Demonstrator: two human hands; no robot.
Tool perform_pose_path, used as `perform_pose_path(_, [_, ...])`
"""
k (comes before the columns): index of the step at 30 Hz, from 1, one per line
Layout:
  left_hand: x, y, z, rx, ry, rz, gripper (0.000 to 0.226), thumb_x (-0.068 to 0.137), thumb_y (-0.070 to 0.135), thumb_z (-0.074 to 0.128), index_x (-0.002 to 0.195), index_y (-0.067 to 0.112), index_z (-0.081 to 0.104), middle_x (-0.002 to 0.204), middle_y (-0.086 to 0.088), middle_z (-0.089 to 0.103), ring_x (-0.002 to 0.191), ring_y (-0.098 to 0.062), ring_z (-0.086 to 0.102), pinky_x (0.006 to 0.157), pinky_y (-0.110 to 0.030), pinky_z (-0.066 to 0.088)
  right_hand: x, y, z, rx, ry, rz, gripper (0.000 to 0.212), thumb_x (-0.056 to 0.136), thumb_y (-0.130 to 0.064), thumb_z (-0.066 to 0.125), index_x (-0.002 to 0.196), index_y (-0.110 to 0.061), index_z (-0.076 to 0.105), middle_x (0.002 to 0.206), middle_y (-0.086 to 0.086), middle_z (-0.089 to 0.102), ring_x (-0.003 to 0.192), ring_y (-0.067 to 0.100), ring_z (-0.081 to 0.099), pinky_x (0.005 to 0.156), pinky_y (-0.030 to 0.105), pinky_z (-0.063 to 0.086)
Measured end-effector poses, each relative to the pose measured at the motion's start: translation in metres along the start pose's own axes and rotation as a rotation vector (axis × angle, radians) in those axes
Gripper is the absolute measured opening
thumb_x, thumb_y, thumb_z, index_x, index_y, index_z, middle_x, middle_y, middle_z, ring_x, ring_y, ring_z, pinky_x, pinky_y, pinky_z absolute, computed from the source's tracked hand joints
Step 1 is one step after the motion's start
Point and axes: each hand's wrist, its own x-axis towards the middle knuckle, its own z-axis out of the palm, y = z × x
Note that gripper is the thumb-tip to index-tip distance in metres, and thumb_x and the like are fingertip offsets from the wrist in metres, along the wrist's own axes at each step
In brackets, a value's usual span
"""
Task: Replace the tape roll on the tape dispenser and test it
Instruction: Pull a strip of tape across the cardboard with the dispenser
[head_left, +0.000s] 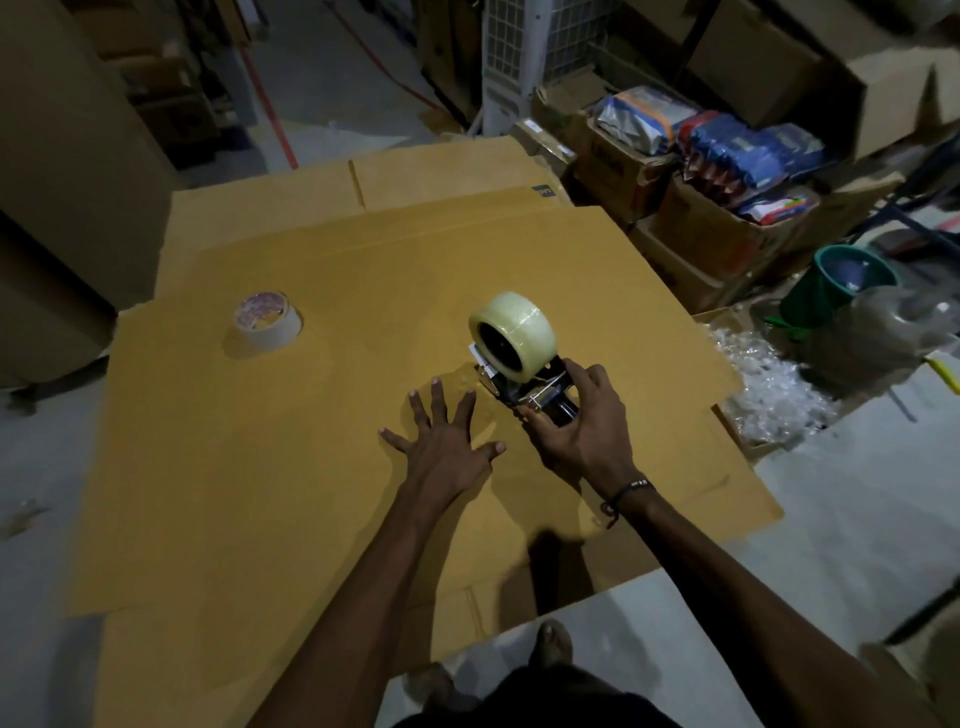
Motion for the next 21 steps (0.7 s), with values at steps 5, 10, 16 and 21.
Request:
perform_pose_path(5, [-0.003, 0.002, -0.003, 0.003, 0.002, -0.01, 0.094, 0.09, 0.078, 0.051, 0.166, 0.041, 0.008, 0.173, -0.002, -0.027, 0.156, -0.039, -0.029, 0.107, -0.085, -0.01, -0.022, 0.006, -0.01, 0.024, 0.015, 0.033, 0.076, 0.081, -0.052, 0.083, 0.144, -0.021, 0.054, 0.111, -0.002, 0.051, 0.091, 0.009, 0.057, 0.067, 0.012, 0.041])
perform_pose_path(10, [-0.004, 0.001, -0.005, -0.025, -0.012, -0.015, 0.096, 0.09, 0.077, 0.054, 0.166, 0.042, 0.008, 0.173, -0.001, -0.026, 0.157, -0.037, -0.029, 0.109, -0.084, -0.013, -0.061, 0.024, -0.033, 0.041, 0.036, 0.066, 0.075, 0.082, -0.053, 0.083, 0.144, -0.023, 0.053, 0.11, -0.002, 0.051, 0.093, 0.011, 0.059, 0.07, 0.023, 0.051])
perform_pose_path(16, [-0.011, 0.002, -0.002, -0.018, 0.02, -0.021, 0.092, 0.092, 0.078, 0.049, 0.166, 0.042, 0.007, 0.174, -0.001, -0.023, 0.158, -0.038, -0.025, 0.111, -0.083, -0.012, -0.082, 0.031, -0.047, 0.034, 0.024, 0.077, 0.076, 0.083, -0.052, 0.083, 0.145, -0.023, 0.051, 0.116, 0.0, 0.052, 0.098, 0.015, 0.063, 0.074, 0.031, 0.055])
perform_pose_path(21, [-0.038, 0.023, 0.028, -0.021, 0.072, -0.068, 0.085, 0.092, 0.08, 0.045, 0.163, 0.049, 0.011, 0.174, -0.001, -0.021, 0.157, -0.041, -0.025, 0.11, -0.082, -0.013, -0.074, 0.029, -0.046, 0.002, -0.003, 0.068, 0.073, 0.084, -0.054, 0.08, 0.14, -0.021, 0.048, 0.125, 0.002, 0.052, 0.101, 0.02, 0.067, 0.077, 0.038, 0.06])
